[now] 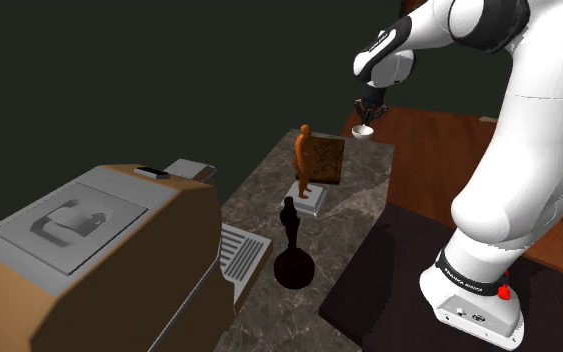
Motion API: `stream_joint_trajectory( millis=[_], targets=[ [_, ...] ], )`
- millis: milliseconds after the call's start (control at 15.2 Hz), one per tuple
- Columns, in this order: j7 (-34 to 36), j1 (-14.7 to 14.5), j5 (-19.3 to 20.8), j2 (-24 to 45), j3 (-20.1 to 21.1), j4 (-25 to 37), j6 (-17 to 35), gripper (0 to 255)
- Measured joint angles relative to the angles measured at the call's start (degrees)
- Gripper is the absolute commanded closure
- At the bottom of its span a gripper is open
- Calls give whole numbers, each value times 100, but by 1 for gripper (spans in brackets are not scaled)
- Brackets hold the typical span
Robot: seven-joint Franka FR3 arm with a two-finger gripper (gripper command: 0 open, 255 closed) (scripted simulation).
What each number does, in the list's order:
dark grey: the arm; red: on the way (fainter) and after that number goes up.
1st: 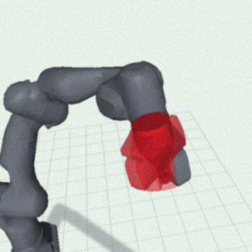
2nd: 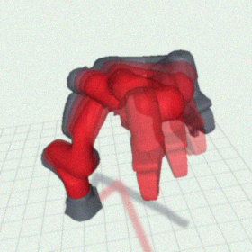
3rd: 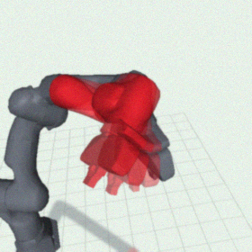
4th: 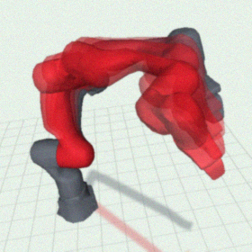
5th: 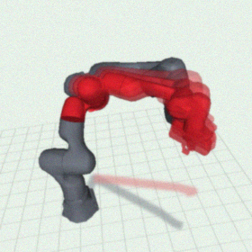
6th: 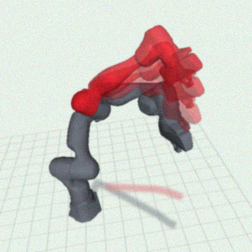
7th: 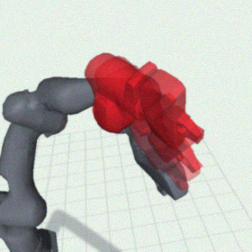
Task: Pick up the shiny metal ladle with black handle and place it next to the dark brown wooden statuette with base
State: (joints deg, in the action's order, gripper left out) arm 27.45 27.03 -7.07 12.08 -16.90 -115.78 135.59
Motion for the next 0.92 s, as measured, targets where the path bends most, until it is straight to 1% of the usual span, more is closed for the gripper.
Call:
stream_joint_trajectory(
  millis=[528, 924],
  targets=[
    [124, -36, 162, -306, -38, 234, -523, 255],
    [193, -49, 245, -456, -52, 554, -982, 255]
  ],
)
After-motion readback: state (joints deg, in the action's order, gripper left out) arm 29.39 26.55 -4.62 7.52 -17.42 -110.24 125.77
